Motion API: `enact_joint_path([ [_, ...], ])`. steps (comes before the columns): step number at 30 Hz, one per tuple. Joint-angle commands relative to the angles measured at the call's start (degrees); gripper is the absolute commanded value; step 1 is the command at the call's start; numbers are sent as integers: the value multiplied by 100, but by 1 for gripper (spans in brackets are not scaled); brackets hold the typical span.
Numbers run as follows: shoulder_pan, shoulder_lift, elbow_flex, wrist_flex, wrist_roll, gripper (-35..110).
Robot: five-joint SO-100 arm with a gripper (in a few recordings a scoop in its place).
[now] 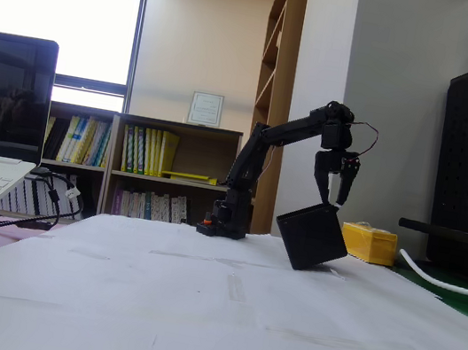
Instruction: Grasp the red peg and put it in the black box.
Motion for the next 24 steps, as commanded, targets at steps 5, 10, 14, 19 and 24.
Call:
enact_joint_path([
  [5, -114, -475, 97, 492, 0, 19],
  [10, -132, -483, 53, 492, 9, 34],
  [14, -123, -501, 53, 492, 0, 36],
  [19, -79, -519, 62, 492, 44, 35],
  [24, 35, -721, -9, 492, -26, 35],
])
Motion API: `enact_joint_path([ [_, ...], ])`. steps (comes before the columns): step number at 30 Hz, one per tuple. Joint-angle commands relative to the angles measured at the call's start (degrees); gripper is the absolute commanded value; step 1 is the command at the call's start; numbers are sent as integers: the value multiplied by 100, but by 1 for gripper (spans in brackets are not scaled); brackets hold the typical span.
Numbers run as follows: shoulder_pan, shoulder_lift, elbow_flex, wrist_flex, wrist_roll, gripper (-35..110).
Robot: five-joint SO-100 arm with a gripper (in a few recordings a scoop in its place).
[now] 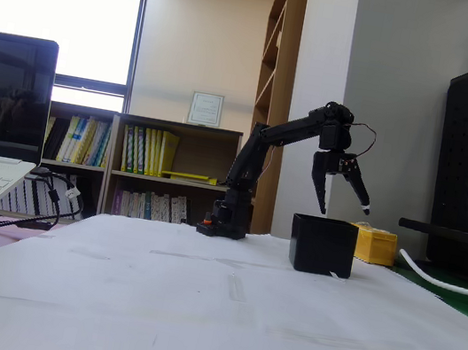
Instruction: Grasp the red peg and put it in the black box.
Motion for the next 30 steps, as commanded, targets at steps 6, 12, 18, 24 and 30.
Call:
enact_joint_path([
  [6, 246, -1362, -167, 492, -299, 0],
  [12, 642, -2171, -1037, 439, -747, 0],
  [18, 1494, -3533, -2786, -352, -1679, 0],
  [24, 2619, -4570, -4403, -1397, -2936, 0],
  [30, 3445, -5423, -6328, -2584, -3762, 0],
])
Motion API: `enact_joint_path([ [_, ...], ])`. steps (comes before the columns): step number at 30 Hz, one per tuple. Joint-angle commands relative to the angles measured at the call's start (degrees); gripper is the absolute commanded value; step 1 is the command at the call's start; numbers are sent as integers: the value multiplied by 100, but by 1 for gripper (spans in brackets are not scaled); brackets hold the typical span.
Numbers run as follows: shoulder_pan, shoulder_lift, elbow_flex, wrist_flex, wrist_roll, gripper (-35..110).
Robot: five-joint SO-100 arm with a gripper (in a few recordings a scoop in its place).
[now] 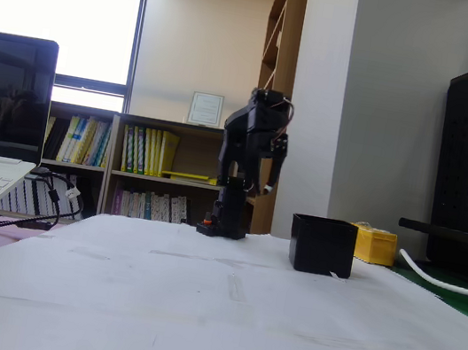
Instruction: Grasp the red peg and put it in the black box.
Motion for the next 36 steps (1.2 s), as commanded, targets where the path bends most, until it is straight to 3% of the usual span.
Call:
enact_joint_path([
  [1, 343, -905, -1055, -800, -510, 0],
  [8, 923, -2276, -4315, -2953, -1424, 0],
  [22, 1090, -4447, -6943, -3630, -1819, 0],
  [29, 1230, -5818, -7787, -3146, -2153, 0],
  [36, 1090, -7392, -7787, -422, -2637, 0],
])
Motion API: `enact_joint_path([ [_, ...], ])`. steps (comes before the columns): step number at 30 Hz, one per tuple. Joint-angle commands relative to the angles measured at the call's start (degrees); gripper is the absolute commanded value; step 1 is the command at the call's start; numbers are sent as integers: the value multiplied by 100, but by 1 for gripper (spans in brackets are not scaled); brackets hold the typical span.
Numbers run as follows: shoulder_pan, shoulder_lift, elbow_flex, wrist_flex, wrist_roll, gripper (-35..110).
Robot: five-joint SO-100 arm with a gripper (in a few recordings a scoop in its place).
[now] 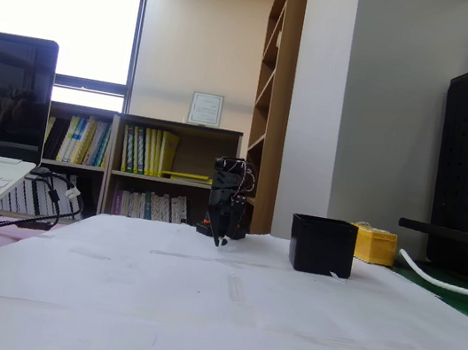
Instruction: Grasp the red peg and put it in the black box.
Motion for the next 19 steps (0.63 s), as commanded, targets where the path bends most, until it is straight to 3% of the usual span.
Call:
enact_joint_path([
  [1, -53, -703, -466, 1301, -114, 0],
  [7, -202, -1213, -475, 1556, 949, 0],
  [15, -132, -1213, -475, 1529, 1160, 0],
  [17, 149, -1213, -475, 1389, 2663, 0],
  [19, 835, -1213, -475, 1151, 2821, 0],
])
